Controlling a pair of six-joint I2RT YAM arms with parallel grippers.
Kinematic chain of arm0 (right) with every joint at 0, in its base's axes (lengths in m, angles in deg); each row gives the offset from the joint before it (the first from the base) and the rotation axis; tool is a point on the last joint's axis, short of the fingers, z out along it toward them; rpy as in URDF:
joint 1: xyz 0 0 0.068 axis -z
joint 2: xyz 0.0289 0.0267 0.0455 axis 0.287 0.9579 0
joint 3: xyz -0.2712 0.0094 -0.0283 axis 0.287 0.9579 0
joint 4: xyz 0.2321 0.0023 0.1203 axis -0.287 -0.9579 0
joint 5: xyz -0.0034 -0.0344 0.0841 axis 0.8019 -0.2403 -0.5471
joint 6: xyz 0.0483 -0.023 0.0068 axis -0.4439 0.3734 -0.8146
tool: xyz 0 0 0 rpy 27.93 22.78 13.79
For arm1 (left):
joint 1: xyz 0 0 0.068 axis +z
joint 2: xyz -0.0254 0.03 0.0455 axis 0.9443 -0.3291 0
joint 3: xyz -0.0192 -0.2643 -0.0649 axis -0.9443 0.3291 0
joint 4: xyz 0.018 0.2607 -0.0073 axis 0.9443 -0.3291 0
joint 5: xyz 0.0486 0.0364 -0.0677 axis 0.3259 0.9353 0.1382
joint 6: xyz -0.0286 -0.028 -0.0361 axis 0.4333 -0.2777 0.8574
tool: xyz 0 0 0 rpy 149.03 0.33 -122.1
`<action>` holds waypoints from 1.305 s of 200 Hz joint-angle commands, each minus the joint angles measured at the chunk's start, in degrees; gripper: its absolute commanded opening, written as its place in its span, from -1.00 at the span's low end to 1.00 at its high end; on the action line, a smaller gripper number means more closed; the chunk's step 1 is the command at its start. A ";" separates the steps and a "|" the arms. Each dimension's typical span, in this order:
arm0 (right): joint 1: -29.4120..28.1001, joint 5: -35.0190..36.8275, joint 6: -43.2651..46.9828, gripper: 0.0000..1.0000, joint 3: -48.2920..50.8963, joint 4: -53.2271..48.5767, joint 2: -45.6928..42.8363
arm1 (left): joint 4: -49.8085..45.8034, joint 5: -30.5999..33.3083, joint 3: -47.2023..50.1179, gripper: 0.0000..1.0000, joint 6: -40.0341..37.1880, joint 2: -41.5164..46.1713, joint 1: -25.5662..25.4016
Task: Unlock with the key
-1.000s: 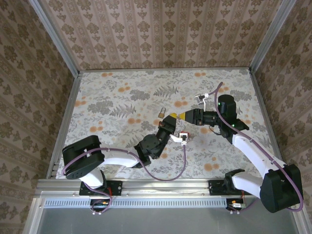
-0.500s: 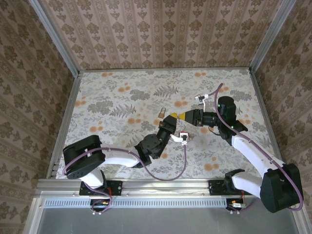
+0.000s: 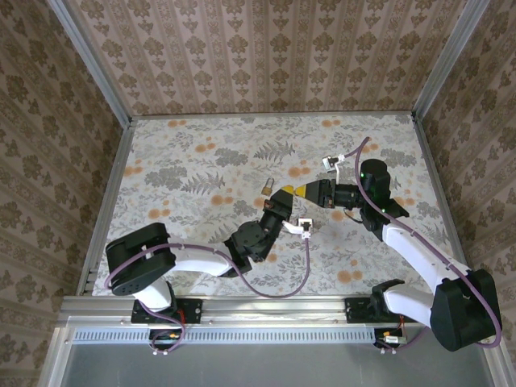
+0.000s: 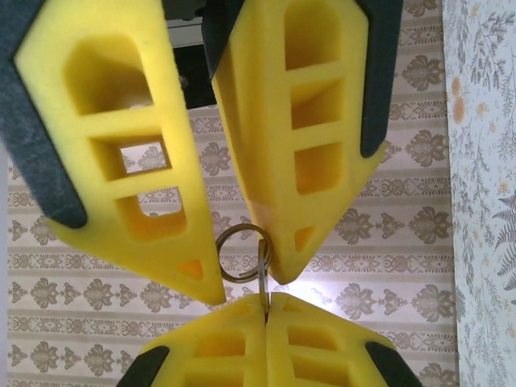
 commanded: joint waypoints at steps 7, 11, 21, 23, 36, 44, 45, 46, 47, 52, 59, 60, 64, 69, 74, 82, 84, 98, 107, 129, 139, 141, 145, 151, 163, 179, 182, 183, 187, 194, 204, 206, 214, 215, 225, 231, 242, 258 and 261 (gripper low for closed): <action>-0.55 -1.34 -1.19 -0.66 0.61 2.61 -0.90 | 1.10 0.17 -1.79 -1.00 -0.27 -1.32 -0.74; -0.56 -1.35 -1.24 -0.66 0.59 2.64 -0.98 | 1.10 0.17 -1.81 -1.00 -0.30 -1.48 -0.67; -0.64 -1.35 -1.19 -0.66 0.60 2.48 -1.07 | 1.17 0.18 -1.79 -1.00 -0.29 -1.51 -0.66; -0.66 -1.35 -1.17 -0.66 0.60 2.44 -1.14 | 1.11 0.17 -1.79 -1.00 -0.24 -1.57 -0.66; -0.64 -1.30 -1.25 -0.64 0.53 2.38 -1.11 | 1.23 0.26 -1.88 -1.00 -0.25 -1.70 -0.66; -0.73 -1.35 -1.28 -0.61 0.52 2.26 -1.16 | 1.18 0.30 -1.96 -1.00 -0.19 -1.81 -0.57; -0.73 -1.35 -1.24 -0.60 0.52 2.30 -1.17 | 1.18 0.33 -1.97 -1.00 -0.17 -1.79 -0.57; -0.73 -1.35 -1.26 -0.59 0.51 2.32 -1.17 | 1.18 0.34 -1.97 -1.00 -0.21 -1.78 -0.57; -0.73 -1.35 -1.27 -0.59 0.51 2.29 -1.17 | 1.18 0.34 -1.97 -1.00 -0.19 -1.78 -0.57; -0.73 -1.31 -1.22 -0.53 0.51 2.25 -1.17 | 1.18 0.35 -2.01 -1.00 -0.21 -1.77 -0.57; -0.73 -1.20 -1.24 -0.50 0.45 2.12 -1.25 | 1.18 0.41 -1.97 -1.00 -0.16 -1.78 -0.57; -0.73 -1.19 -1.22 -0.50 0.44 2.10 -1.25 | 1.18 0.42 -1.97 -1.00 -0.12 -1.78 -0.57; -0.73 -1.12 -1.15 -0.49 0.38 1.96 -1.25 | 1.19 0.35 -1.95 -1.00 -0.06 -1.77 -0.57; -0.71 -1.02 -1.20 -0.47 0.29 1.83 -1.31 | 1.19 0.43 -1.97 -1.00 -0.07 -1.83 -0.57; -0.75 -0.92 -1.16 -0.45 0.25 1.69 -1.34 | 1.22 0.48 -1.97 -1.00 0.03 -1.78 -0.57; -0.80 -0.82 -1.10 -0.43 0.20 1.61 -1.32 | 1.18 0.52 -1.97 -1.00 0.03 -1.87 -0.45; -0.83 -0.76 -1.04 -0.43 0.17 1.50 -1.34 | 1.18 0.57 -1.97 -1.00 0.02 -1.82 -0.47; -1.02 -0.48 -0.62 -0.43 0.08 0.86 -1.34 | 1.18 0.77 -2.14 -1.00 0.03 -1.86 -0.48; -1.03 -0.16 -0.12 -0.50 -0.01 0.30 -1.47 | 1.15 0.79 -2.14 -1.00 0.01 -1.87 -0.48; -1.28 0.39 0.78 -0.63 -0.32 -1.03 -1.50 | 1.19 1.09 -2.42 -1.00 -0.19 -2.14 -0.40; -1.26 0.76 1.22 -0.69 -0.43 -1.68 -1.52 | 1.23 1.14 -2.49 -1.00 -0.22 -2.22 -0.39; -1.25 0.76 1.27 -0.70 -0.45 -1.74 -1.52 | 1.19 1.14 -2.50 -1.00 -0.24 -2.24 -0.39; -1.33 0.84 1.35 -0.72 -0.45 -1.84 -1.59 | 1.18 1.14 -2.50 -1.00 -0.24 -2.21 -0.39; -1.34 0.97 1.35 -0.74 -0.54 -1.88 -1.65 | 1.18 1.14 -2.50 -1.00 -0.23 -2.28 -0.39; -1.34 1.27 1.27 -0.78 -0.54 -1.89 -1.82 | 1.13 1.23 -2.63 -1.00 -0.29 -2.40 -0.41; -1.37 1.67 1.26 -0.82 -0.62 -2.08 -2.17 | 1.21 1.40 -2.76 -1.00 -0.21 -2.48 -0.39; -1.34 1.76 1.24 -0.83 -0.64 -2.15 -2.21 | 1.19 1.48 -2.74 -1.00 -0.29 -2.54 -0.39; -1.39 1.83 1.21 -0.84 -0.64 -2.14 -2.26 | 1.18 1.49 -2.75 -1.00 -0.31 -2.55 -0.35; -1.35 2.01 1.18 -0.84 -0.63 -2.26 -2.38 | 1.23 1.47 -2.76 -1.00 -0.18 -2.58 -0.44; -1.34 2.40 1.15 -0.86 -0.72 -2.53 -2.70 | 1.24 1.49 -2.76 -1.00 -0.18 -2.69 -0.39; -1.35 2.88 1.06 -0.89 -0.72 -2.58 -3.15 | 1.18 1.58 -2.85 -1.00 -0.17 -2.89 -0.39; -1.34 2.98 0.97 -0.89 -0.72 -2.65 -3.24 | 1.23 1.64 -2.91 -1.00 -0.23 -2.91 -0.39; -1.34 3.36 1.02 -0.91 -0.80 -2.82 -3.67 | 1.23 1.83 -2.93 -1.00 -0.20 -3.05 -0.39; -1.34 3.42 1.05 -0.91 -0.80 -2.79 -3.69 | 1.25 1.84 -2.93 -1.00 -0.22 -3.07 -0.39; -1.36 3.97 1.10 -0.92 -0.89 -3.09 -4.20 | 1.22 1.84 -2.93 -1.00 -0.05 -3.18 -0.39; -1.39 4.37 1.07 -0.93 -1.02 -3.27 -4.48 | 1.21 1.84 -2.85 -1.00 0.02 -3.18 -0.40; -1.41 5.07 1.02 -0.95 -1.22 -3.62 -4.89 | 1.29 2.02 -2.85 -1.00 -0.01 -3.27 -0.48; -1.34 5.76 0.93 -0.96 -1.40 -3.72 -5.62 | 1.18 2.15 -2.75 -1.00 0.10 -3.18 -0.48; -1.35 5.89 0.95 -0.96 -1.46 -3.80 -5.71 | 1.18 2.19 -2.67 -1.00 0.13 -3.26 -0.48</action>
